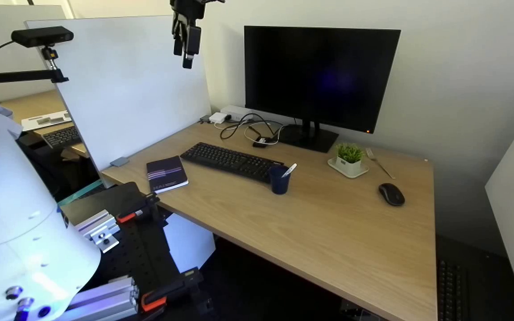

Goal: Place the marker on the desk

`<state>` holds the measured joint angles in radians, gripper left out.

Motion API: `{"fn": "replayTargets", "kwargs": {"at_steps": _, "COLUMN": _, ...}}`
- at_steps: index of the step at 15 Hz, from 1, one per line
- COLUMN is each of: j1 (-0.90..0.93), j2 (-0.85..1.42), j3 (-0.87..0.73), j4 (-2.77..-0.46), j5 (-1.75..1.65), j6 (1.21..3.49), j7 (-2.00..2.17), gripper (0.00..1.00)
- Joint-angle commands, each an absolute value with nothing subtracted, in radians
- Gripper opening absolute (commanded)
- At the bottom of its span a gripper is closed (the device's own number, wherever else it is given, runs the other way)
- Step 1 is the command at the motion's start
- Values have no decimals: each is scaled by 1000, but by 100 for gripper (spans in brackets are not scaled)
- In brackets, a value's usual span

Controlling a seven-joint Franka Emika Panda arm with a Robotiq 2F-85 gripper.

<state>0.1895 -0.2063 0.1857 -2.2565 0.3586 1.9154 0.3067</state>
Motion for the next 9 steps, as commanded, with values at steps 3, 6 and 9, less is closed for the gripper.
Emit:
{"fn": "replayTargets", "kwargs": {"at_steps": 3, "j1": 185, "j2": -204, "j3": 192, "j4": -2256, "j5": 356, "j6": 1919, "j7": 301, "gripper": 100}}
{"fn": "replayTargets", "kwargs": {"at_steps": 6, "j1": 182, "j2": -176, "j3": 202, "j4": -2258, "j5": 330, "j6": 1934, "j7": 336, "gripper": 100}}
{"fn": "replayTargets", "kwargs": {"at_steps": 9, "j1": 182, "j2": -132, "j3": 212, "j4": -2266, "j5": 281, "j6": 1950, "j7": 375, "gripper": 100}}
